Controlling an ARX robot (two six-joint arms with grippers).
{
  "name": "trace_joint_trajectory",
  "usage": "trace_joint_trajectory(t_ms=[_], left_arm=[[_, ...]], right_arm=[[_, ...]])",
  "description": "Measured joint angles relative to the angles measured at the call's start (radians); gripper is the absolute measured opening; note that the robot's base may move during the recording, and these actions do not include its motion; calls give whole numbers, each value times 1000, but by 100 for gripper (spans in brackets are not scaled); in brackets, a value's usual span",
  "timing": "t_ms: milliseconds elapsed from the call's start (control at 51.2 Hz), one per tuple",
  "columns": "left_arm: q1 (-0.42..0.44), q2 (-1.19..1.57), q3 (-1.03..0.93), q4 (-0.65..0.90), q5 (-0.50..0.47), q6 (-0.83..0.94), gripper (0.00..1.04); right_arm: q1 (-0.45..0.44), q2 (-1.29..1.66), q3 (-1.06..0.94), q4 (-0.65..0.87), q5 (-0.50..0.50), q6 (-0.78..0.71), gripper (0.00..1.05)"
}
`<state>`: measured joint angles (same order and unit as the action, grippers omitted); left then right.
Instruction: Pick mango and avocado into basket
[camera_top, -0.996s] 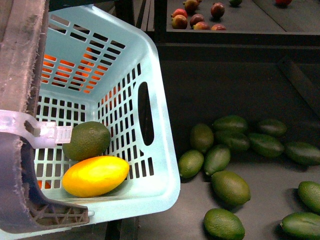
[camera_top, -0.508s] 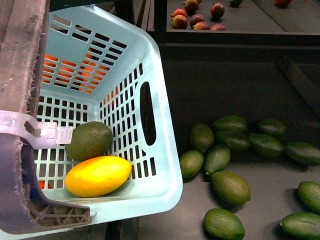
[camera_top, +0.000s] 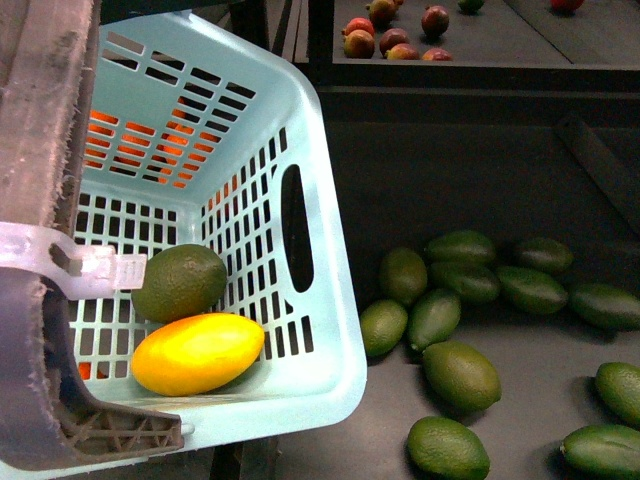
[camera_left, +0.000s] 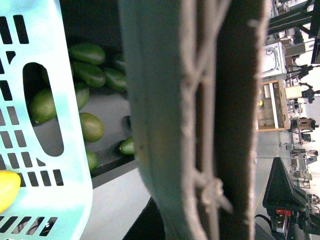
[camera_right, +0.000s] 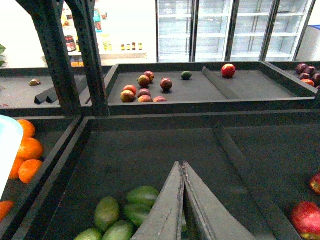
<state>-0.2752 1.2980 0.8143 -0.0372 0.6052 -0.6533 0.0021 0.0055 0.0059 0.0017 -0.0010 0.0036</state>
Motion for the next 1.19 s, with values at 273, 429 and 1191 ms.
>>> trace_joint_trajectory(t_ms=[273, 429, 1191], left_arm=[[0, 0, 0, 0, -1, 2, 7], [0, 0, 0, 0, -1, 1, 7], [0, 1, -1, 0, -1, 2, 7]], right_arm=[[0, 0, 0, 0, 0, -2, 31], [0, 0, 0, 0, 0, -2, 58], [0, -1, 0, -3, 0, -1, 97]])
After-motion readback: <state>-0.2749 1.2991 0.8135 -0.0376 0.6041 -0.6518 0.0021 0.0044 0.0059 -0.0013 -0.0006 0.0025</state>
